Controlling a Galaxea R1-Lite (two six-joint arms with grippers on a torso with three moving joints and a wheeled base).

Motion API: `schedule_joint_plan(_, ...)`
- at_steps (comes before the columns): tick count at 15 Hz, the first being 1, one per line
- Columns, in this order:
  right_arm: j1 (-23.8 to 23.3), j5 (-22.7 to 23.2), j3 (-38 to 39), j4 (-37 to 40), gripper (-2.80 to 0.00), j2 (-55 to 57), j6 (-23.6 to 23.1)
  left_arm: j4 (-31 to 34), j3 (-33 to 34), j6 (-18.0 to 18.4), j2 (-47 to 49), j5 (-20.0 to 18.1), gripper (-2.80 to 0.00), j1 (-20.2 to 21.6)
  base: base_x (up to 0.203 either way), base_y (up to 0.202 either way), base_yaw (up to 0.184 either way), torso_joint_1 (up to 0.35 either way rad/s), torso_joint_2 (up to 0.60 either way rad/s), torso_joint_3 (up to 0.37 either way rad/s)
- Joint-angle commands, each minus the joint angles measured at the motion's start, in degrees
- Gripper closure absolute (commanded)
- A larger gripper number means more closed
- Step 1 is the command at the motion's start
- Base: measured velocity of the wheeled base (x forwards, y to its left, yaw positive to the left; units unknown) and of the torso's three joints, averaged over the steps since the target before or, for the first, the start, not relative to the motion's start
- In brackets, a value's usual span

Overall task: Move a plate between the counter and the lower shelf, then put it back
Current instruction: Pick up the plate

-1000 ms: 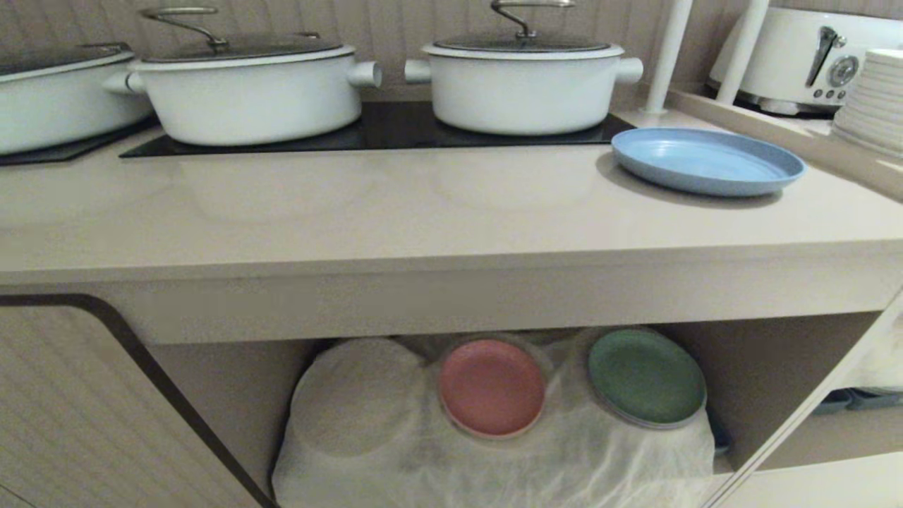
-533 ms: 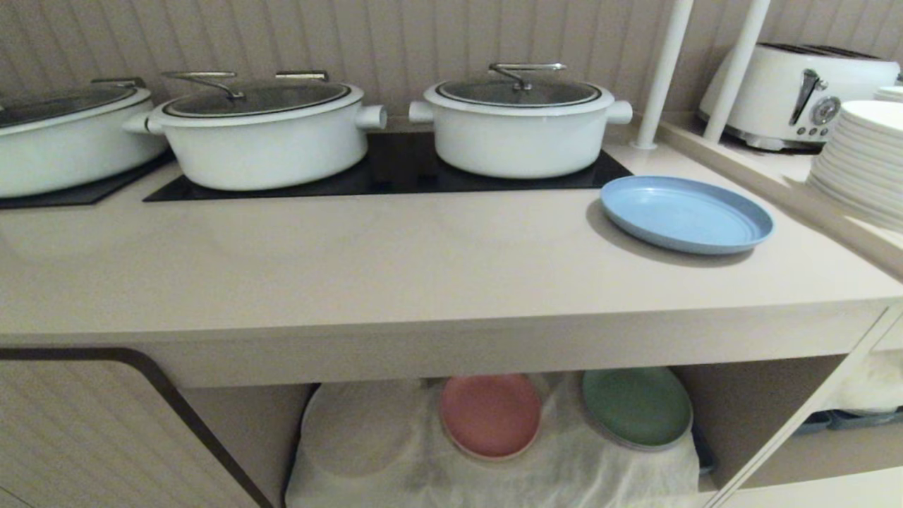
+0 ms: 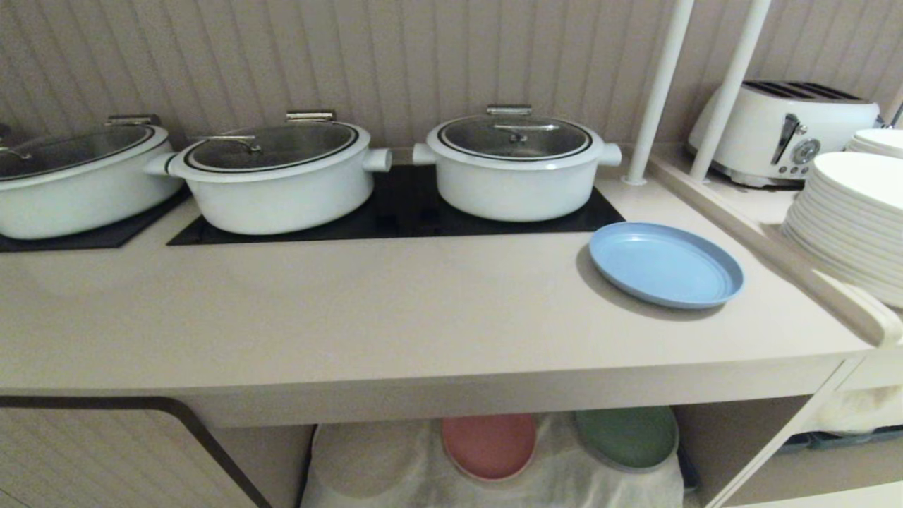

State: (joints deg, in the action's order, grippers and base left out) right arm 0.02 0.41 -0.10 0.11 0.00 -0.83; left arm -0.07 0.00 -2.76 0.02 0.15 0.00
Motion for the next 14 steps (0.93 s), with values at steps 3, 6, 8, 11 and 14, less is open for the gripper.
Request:
schedule_joint_plan(3, 0.06, 0.02, 0.1, 0.07, 0.0, 0.0, -0.14, -0.01, 0.0, -0.06, -0.02, 0.02, 0.0, 0.0, 0.0, 0.0, 0.0, 0.269, -0.56, -0.302)
schedule_joint_plan(6, -0.02, 0.02, 0.01, 0.05, 0.0, 0.0, -0.14, -0.01, 0.0, -0.06, -0.02, 0.02, 0.0, 0.0, 0.0, 0.0, 0.0, 0.281, -0.61, -0.32)
schedule_joint_plan(8, 0.06, 0.02, 0.01, 0.0, 0.0, 0.0, -0.14, -0.01, 0.0, -0.06, -0.02, 0.02, 0.0, 0.0, 0.0, 0.0, 0.0, 0.267, -0.55, -0.284)
schedule_joint_plan(11, -0.02, 0.02, 0.01, 0.07, 0.0, 0.0, -0.14, -0.01, 0.0, -0.06, -0.02, 0.02, 0.0, 0.0, 0.0, 0.0, 0.0, 0.19, -0.4, -0.206)
schedule_joint_plan(14, 0.01, 0.02, 0.01, 0.07, 0.0, 0.0, -0.14, -0.01, 0.0, -0.06, -0.02, 0.02, 0.0, 0.0, 0.0, 0.0, 0.0, 0.173, -0.35, -0.178)
